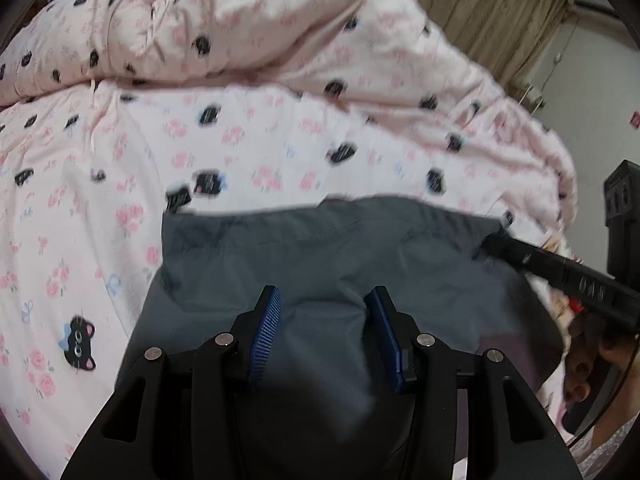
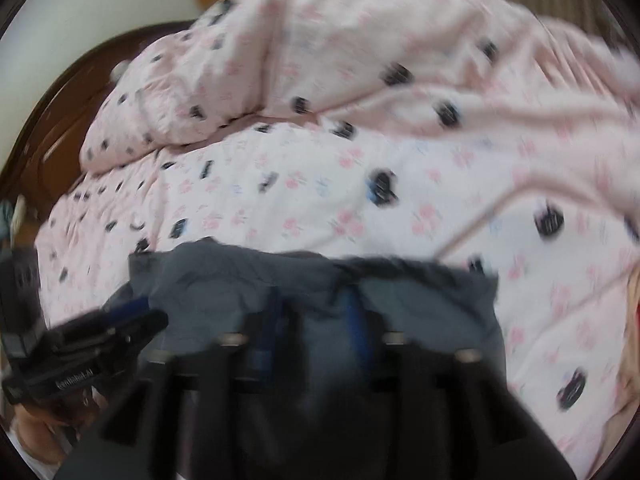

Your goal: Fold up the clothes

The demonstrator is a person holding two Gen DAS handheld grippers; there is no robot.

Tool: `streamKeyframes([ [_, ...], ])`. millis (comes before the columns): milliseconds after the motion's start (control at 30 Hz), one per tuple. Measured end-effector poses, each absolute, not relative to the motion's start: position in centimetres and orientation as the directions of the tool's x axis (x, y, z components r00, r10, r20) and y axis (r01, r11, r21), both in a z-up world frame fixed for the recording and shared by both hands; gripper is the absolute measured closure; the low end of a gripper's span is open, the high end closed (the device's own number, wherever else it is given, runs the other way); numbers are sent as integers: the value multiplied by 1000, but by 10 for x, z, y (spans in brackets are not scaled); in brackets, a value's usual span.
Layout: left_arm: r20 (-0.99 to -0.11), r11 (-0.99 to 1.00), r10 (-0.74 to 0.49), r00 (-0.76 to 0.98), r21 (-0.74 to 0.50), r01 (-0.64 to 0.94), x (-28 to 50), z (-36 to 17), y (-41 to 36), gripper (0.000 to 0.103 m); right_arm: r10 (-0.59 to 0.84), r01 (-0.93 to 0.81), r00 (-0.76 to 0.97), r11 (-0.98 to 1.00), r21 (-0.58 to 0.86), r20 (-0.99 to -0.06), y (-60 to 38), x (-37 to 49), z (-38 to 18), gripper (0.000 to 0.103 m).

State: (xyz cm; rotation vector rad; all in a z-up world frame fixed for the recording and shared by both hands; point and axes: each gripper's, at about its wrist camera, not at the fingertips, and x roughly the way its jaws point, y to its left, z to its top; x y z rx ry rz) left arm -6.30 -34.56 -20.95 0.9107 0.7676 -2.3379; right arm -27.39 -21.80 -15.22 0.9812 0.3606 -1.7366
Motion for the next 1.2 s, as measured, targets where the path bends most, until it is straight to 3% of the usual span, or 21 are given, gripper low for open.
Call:
streamKeyframes([
  [100, -714, -700, -310, -628, -276, 659, -64, -205, -348, 58, -622, 916, -157, -383, 123, -767, -232, -261, -146, 42],
  [167, -735, -674, -307, -604, -280, 684, -64, -213, -355, 45, -596, 913, -165, -395, 107, -786, -239, -262, -152, 42],
  [267, -758, -643, -268, -595, -319, 696, -62, -227, -366, 40, -544, 898, -174, -430, 94, -821, -247, -270, -175, 42],
  [400, -759, -642, -251, -601, -334, 690, -61, -231, -367, 39, -541, 893, -152, -434, 120, -827, -248, -275, -191, 40],
  [600, -664, -639, -240, -708, -441, 630, -42, -205, -364, 39, -668, 888, -144, -413, 202, -730, -208, -266, -147, 40],
  [767, -628, -688, -275, -728, -400, 605, -32, -185, -337, 39, -725, 893, -146, -389, 225, -673, -169, -245, -124, 40],
  [1033, -706, -718, -306, -639, -269, 642, -39, -207, -308, 39, -670, 894, -215, -428, 133, -710, -152, -204, -166, 40],
  [1200, -724, -720, -338, -601, -212, 661, -49, -230, -309, 28, -655, 881, -210, -449, 151, -726, -154, -210, -196, 34],
])
